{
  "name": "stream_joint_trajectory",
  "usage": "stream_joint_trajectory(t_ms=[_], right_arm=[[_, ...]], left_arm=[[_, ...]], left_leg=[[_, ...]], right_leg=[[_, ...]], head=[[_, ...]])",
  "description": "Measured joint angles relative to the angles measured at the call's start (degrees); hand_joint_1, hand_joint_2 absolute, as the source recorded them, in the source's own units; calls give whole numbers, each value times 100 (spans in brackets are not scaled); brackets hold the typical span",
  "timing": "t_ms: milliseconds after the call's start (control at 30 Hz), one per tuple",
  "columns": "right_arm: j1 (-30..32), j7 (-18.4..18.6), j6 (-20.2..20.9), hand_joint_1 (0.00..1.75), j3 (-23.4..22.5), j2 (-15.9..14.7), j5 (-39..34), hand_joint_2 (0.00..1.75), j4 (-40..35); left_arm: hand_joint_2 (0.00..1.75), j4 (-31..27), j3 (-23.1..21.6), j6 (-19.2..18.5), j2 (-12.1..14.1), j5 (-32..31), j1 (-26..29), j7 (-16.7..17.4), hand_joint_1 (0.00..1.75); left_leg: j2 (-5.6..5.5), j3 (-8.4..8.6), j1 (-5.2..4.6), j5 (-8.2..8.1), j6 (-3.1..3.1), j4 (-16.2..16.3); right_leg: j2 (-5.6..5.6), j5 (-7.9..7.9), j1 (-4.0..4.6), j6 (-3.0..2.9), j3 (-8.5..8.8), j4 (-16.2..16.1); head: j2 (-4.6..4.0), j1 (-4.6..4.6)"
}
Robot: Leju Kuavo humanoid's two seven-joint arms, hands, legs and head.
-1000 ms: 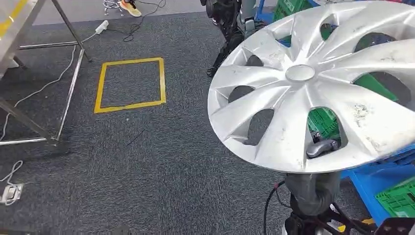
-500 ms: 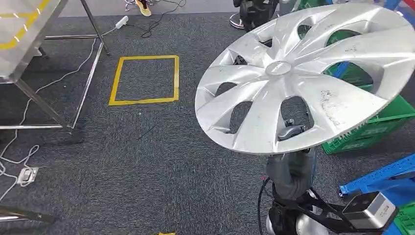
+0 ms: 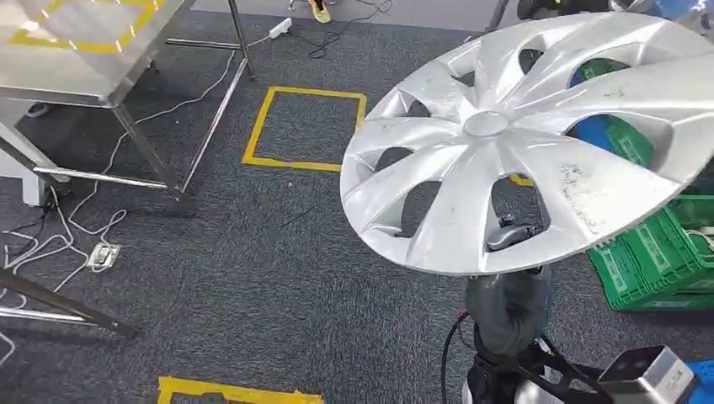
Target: Take the parts from the cabinet and place them on the table.
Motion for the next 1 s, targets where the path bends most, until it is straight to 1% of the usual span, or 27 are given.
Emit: stream_joint_trajectory(t_ms=[33,67,100,133,167,233,267,300,333,367,400,433,467,500,533,600,633,667,700,733,767,800,833,900,933,967,1000], right_arm=[[-4,0,0,175,9,0,0,175,-4],[-11,0,0,175,15,-4,0,175,-4],[-15,0,0,175,17,0,0,175,-9],[-14,0,-2,175,22,4,0,175,-4],[-19,-4,-4,175,22,7,0,175,-15],[-19,-9,-4,175,22,2,2,175,-20],[-16,-9,-4,175,24,2,2,175,-17],[-10,-9,-4,175,24,2,0,175,-15],[-7,-9,-4,175,26,2,0,175,-15],[-8,-9,-4,175,31,2,0,175,-15],[-11,-9,-4,175,35,2,0,175,-17],[-20,-9,-4,175,37,2,0,175,-17],[-33,-9,-4,175,35,0,0,175,-20],[-48,-9,-4,175,39,0,2,175,-20],[-45,-9,-4,175,46,0,2,175,-24],[-46,-9,-4,175,52,-2,2,175,-24],[-49,-9,-4,175,59,-2,0,175,-24],[-43,-9,-4,175,66,-2,0,175,-31],[-41,-9,-4,175,74,-2,-2,175,-33],[-43,-11,0,175,83,-2,-7,175,-31],[-41,-11,7,175,94,-4,-9,175,-28],[-42,-9,17,175,101,-4,-20,175,-22],[-44,-9,22,175,109,-4,-31,175,-13],[-47,-9,26,175,122,-4,-50,175,-2],[-49,-9,33,175,125,-7,-55,175,0],[-54,-9,39,175,129,-7,-57,175,2],[-63,-11,42,175,133,-4,-57,175,-2]], left_arm=[[175,2,0,-2,-4,0,7,-2,0],[175,2,-2,0,-7,0,18,-11,0],[175,4,-2,0,2,2,23,-11,0],[175,4,-2,0,0,7,33,-13,0],[175,4,-2,0,0,7,24,-13,0],[175,4,-2,0,0,9,18,-13,0],[175,4,-2,0,0,9,25,-13,0],[175,4,-2,0,0,9,32,-13,0],[175,4,-2,0,-2,9,35,-13,0],[175,4,-2,0,-2,9,34,-13,0],[175,4,-2,0,-2,9,31,-15,0],[175,2,-2,0,-2,9,29,-15,0],[175,-7,-2,0,-15,9,26,-15,0],[175,-13,-2,0,-15,9,28,-15,0],[175,-11,-2,0,-9,9,34,-15,0],[175,-11,-2,0,2,9,31,-15,0],[175,-13,-2,0,0,11,33,-15,0],[175,-13,-2,0,0,11,29,-15,0],[175,-13,-2,0,-4,11,21,-13,0],[175,-15,-2,0,-7,13,17,-7,0],[175,-15,-2,0,-11,15,17,4,0],[175,-15,-2,0,-11,18,18,33,0],[175,-15,-2,0,-11,31,20,61,0],[175,-15,-2,0,-13,50,19,116,0],[175,-15,-2,0,-22,52,21,131,0],[175,-15,-2,0,-33,52,13,133,0],[175,-17,-2,0,-37,52,5,138,0]], left_leg=[[-54,-13,11,13,-22,-8],[-114,-18,8,40,-63,-33],[-11,-23,-13,-1,-62,-13],[418,-82,-48,-127,-101,119],[545,-249,-17,-348,-150,450],[541,-675,61,-738,-235,1321],[531,-822,94,-803,-278,1604],[532,-842,128,-743,-308,1631],[544,-742,157,-575,-345,1438],[593,-494,182,-322,-380,1003],[693,-190,199,-79,-401,477],[942,9,193,-40,-416,83],[1060,37,136,-84,-337,50],[940,19,128,-78,-242,58],[940,2,115,-84,-205,58],[810,7,94,-63,-110,42],[761,7,108,-57,-90,37],[702,8,105,-56,-56,37],[646,8,97,-52,-42,38],[582,6,83,-50,-25,40],[511,6,65,-50,-6,40],[439,13,50,-48,-3,41],[354,24,40,-48,-2,41],[189,58,31,-46,-1,42],[127,60,34,-46,-2,41],[66,31,8,-40,-20,54],[3,-12,31,-20,-51,68]], right_leg=[[-45,-13,11,-17,9,-24],[-109,-12,13,-31,31,-81],[-194,52,-52,-23,89,-212],[-247,73,-43,-26,139,-274],[-309,81,-40,-38,145,-287],[-444,71,-40,-38,143,-279],[-511,65,-43,-29,142,-277],[-567,58,-50,-18,143,-271],[-622,44,-61,4,143,-256],[-677,17,-76,44,145,-226],[-726,-17,-91,82,151,-184],[-767,-55,-92,131,154,-136],[-784,-98,-49,188,133,-85],[-804,-99,-51,202,135,-84],[-849,-101,-55,213,147,-88],[-912,-144,-99,280,148,-88],[-755,-238,-124,307,138,0],[-574,-456,-125,304,8,300],[-479,-696,-118,297,-195,768],[-428,-895,-116,292,-413,1241],[-410,-1020,-113,276,-609,1645],[-402,-986,-107,255,-688,1784],[-392,-808,-96,217,-649,1651],[-297,-220,-67,127,-293,762],[-135,23,-57,90,-104,285],[62,-31,-71,69,-49,139],[24,-47,-71,85,-15,18]], head=[[0,39],[0,41],[0,41],[0,7],[0,-46],[0,-90],[0,-109],[0,-127],[0,-153],[0,-164],[0,-186],[0,-208],[0,-268],[0,-230],[0,-188],[0,-195],[0,-180],[0,-158],[0,-127],[0,-99],[0,-77],[0,-51],[0,-29],[0,17],[0,35],[0,10],[0,22]])
